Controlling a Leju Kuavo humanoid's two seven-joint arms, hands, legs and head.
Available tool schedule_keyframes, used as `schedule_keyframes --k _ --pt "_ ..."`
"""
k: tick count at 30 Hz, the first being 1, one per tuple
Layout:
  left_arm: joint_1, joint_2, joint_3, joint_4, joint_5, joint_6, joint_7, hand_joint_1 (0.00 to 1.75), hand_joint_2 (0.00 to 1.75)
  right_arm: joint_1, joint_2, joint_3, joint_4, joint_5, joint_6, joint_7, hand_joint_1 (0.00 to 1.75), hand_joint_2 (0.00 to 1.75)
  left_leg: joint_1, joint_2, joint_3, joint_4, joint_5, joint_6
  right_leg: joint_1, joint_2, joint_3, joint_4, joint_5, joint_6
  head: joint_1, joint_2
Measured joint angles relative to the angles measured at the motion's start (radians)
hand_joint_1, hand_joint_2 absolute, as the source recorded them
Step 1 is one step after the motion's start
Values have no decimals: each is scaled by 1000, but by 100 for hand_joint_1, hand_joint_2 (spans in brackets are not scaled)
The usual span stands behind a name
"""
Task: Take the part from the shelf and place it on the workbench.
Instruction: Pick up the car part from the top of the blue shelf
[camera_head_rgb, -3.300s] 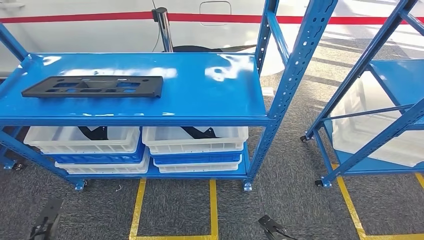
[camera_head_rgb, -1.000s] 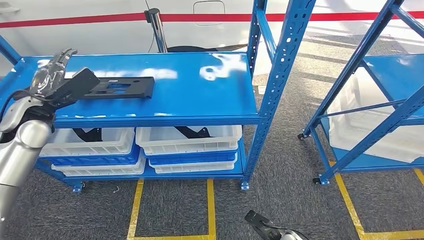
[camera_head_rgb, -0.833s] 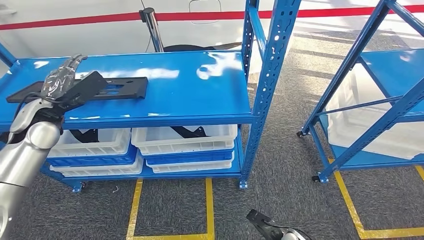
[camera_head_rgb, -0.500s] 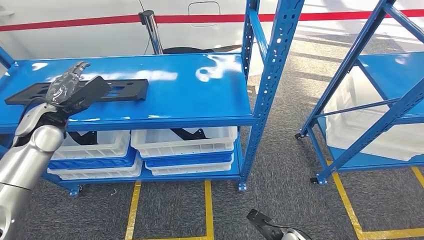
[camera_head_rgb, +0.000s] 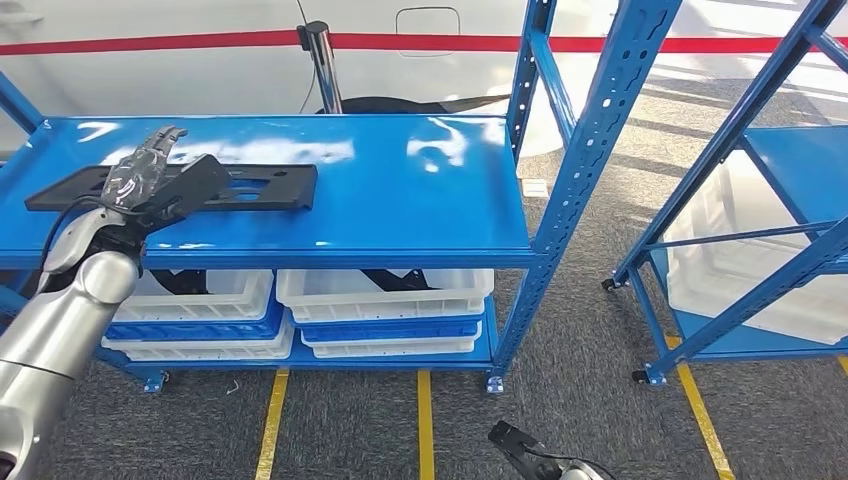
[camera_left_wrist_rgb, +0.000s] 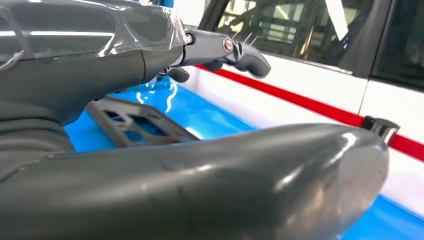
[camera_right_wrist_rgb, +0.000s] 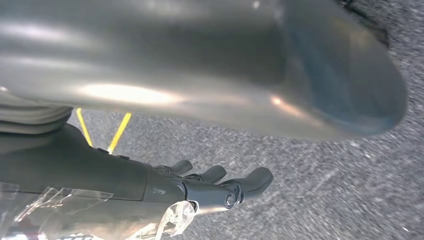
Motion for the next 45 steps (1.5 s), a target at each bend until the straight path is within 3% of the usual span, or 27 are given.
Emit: schedule_keyframes --k 2,5,6,9,10,11,12,14,16,19,24,26,27,28,30,31,33,34,37,39,41,42,43,44,45 --pt "2 -4 -1 4 0 1 3 0 0 1 -2 1 0 0 -2 1 0 0 -1 -1 1 0 -4 -9 6 -1 11 -30 -1 -10 0 0" --pt "5 -7 -2 7 2 1 4 0 0 2 -2 4 1 2 -3 3 0 0 -2 1 -3 22 -23 -20 -1 -4 26 -39 2 -24 1 0" --pt "4 -6 -2 8 2 2 2 0 0 2 -2 5 1 3 -4 2 0 0 -1 2 -22 63 -44 -24 -4 -3 31 -42 2 -27 0 0" --pt "11 -6 -2 12 -2 9 -8 0 0 4 -2 5 1 3 -6 2 0 0 1 4 -135 263 -122 -35 -7 -1 36 -43 -2 -32 -3 0" --pt "16 -6 -3 14 -3 11 -11 0 0 5 -2 5 1 3 -6 2 0 0 2 4 -161 298 -127 -38 -7 1 37 -43 -3 -33 -3 0" --pt "20 -6 -5 15 -5 11 -14 0 0 7 -2 5 1 2 -6 2 0 0 2 4 -170 293 -112 -39 -7 2 38 -43 -4 -32 -3 0" --pt "22 -7 -7 16 -6 9 -17 0 0 9 -2 5 1 2 -5 2 0 0 2 5 -158 246 -78 -39 -7 3 40 -43 -6 -31 -3 0" --pt "20 -8 -12 17 -11 0 -25 0 0 9 -1 5 1 2 -5 2 0 0 2 7 -100 92 4 -36 -6 4 45 -42 -9 -26 -3 0" --pt "19 -11 -16 17 -18 -13 -32 0 0 9 -1 5 1 3 -5 2 0 0 -3 9 -65 2 41 -27 -4 5 44 -41 -9 -17 -3 0" --pt "23 -14 -19 17 -24 -23 -36 0 0 11 -3 5 1 3 -3 2 0 0 -8 8 -59 -5 50 -15 -3 6 42 -43 -9 -9 -2 0" --pt "24 -15 -19 17 -24 -24 -37 0 0 11 -3 5 2 3 -3 2 0 0 -8 8 -59 -5 49 -14 -3 6 43 -43 -9 -8 -2 0" --pt "25 -16 -20 17 -24 -27 -41 0 87 12 -4 5 2 4 -2 2 0 0 -5 8 -58 -6 53 -8 -2 6 42 -40 -10 -3 -2 0" --pt "26 -19 -22 17 -28 -28 -42 0 131 12 -4 6 2 4 -2 2 0 0 -3 9 -57 -6 56 -3 -4 5 25 2 -37 3 -1 0" --pt "29 -23 -27 17 -32 -28 -44 0 175 12 -4 6 2 5 -1 2 0 0 -1 9 -55 -7 58 3 -5 3 -8 81 -71 10 0 0" --pt "37 -31 -38 17 -44 -26 -45 0 175 13 -4 7 2 5 0 2 0 0 -1 9 -51 -7 57 7 -10 0 -37 169 -107 16 2 0" --pt "41 -34 -42 17 -48 -26 -45 0 175 13 -5 7 2 5 0 2 0 0 -1 8 -48 -6 56 6 -10 -1 -15 135 -87 14 2 0" --pt "41 -35 -44 17 -56 -26 -45 0 175 11 -6 7 2 6 0 2 0 0 -5 7 -47 -4 51 -1 -8 -1 54 1 -43 6 2 0" --pt "42 -35 -45 17 -59 -26 -44 0 175 10 -6 7 2 6 0 2 0 0 -8 7 -47 -4 50 -6 -6 -1 68 -27 -39 3 2 0" --pt "45 -35 -54 17 -67 -29 -46 0 175 10 -4 7 2 8 0 2 0 0 -7 8 -54 4 40 -19 -8 -3 70 -34 -38 -9 1 0" --pt "48 -35 -60 17 -74 -34 -55 0 175 9 -3 7 2 10 1 2 0 0 -5 8 -88 79 -6 -29 -12 -4 71 -38 -35 -18 0 0" --pt "56 -34 -66 17 -76 -43 -68 0 175 10 -4 7 2 13 2 1 0 0 -3 9 -157 227 -72 -37 -12 -4 71 -38 -36 -22 -2 0" --pt "63 -33 -67 17 -76 -47 -75 0 175 10 -5 7 2 14 3 1 0 0 -3 9 -187 288 -90 -40 -12 -4 71 -38 -36 -23 -2 0" --pt "70 -32 -69 17 -77 -50 -80 0 175 11 -5 7 2 15 4 1 0 0 -3 9 -200 310 -89 -40 -12 -3 71 -37 -36 -23 -2 0" --pt "75 -31 -71 17 -79 -52 -87 0 175 11 -5 7 2 16 4 1 0 0 -3 9 -192 287 -68 -40 -12 -3 71 -37 -37 -23 -2 0" --pt "76 -29 -73 17 -83 -53 -92 0 175 11 -4 7 2 16 4 0 0 0 -3 9 -164 224 -33 -37 -11 -2 72 -37 -37 -22 -2 0"
